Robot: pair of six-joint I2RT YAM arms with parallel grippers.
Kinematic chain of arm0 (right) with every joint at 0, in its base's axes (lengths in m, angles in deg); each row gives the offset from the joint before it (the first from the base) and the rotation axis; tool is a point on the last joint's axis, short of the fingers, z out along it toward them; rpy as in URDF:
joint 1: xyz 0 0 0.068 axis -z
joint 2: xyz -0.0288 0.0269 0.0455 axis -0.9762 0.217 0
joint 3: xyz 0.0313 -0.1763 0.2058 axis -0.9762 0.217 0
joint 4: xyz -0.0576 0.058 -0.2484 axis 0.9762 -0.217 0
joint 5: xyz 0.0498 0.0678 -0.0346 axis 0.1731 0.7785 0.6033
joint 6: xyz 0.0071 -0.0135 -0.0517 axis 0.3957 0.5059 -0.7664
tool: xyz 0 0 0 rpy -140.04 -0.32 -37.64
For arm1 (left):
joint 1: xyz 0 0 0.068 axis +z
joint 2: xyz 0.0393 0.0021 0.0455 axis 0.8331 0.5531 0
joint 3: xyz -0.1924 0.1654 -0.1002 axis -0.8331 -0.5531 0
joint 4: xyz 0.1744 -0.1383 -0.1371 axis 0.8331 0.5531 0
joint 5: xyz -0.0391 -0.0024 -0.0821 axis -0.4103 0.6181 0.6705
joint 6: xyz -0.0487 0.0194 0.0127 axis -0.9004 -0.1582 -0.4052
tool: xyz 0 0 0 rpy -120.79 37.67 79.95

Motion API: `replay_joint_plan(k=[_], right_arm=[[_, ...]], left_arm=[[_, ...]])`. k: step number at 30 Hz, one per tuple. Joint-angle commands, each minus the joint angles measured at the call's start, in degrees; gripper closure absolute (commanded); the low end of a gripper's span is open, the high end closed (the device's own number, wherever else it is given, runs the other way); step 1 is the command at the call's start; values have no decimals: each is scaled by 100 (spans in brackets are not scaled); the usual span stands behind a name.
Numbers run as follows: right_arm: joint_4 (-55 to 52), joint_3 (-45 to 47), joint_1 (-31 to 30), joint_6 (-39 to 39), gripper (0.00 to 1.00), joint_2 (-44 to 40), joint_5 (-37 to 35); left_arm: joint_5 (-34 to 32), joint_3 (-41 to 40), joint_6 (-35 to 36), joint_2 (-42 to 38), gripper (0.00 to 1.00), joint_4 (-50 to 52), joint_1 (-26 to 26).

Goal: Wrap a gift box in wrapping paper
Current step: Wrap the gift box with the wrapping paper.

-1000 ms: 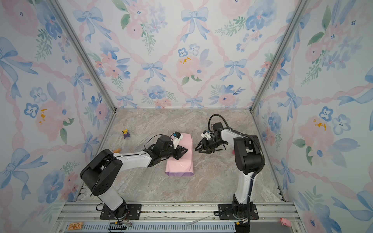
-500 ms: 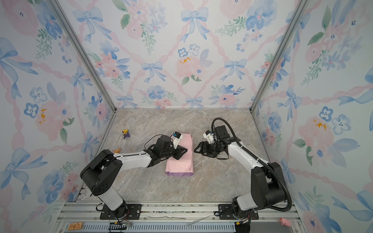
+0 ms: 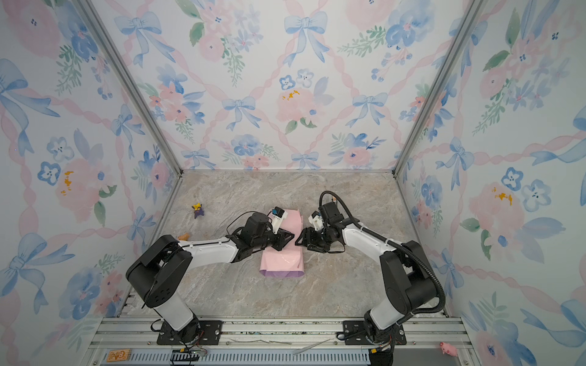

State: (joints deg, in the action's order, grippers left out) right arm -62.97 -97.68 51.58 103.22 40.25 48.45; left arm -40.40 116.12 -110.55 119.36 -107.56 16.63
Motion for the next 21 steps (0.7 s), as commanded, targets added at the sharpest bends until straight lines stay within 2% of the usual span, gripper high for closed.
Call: replay_joint_plan(k=[1, 13, 21], right_arm=[[316, -142, -87, 160, 38, 138, 31], [461, -182, -127, 240, 60, 302, 93], [423, -95, -123, 262, 74, 304, 21]], left_arm=[[-120, 17, 44, 129, 75, 378, -38], [-102, 127, 25, 184, 75, 370, -46], [-98, 241, 10, -57, 71, 370, -46]])
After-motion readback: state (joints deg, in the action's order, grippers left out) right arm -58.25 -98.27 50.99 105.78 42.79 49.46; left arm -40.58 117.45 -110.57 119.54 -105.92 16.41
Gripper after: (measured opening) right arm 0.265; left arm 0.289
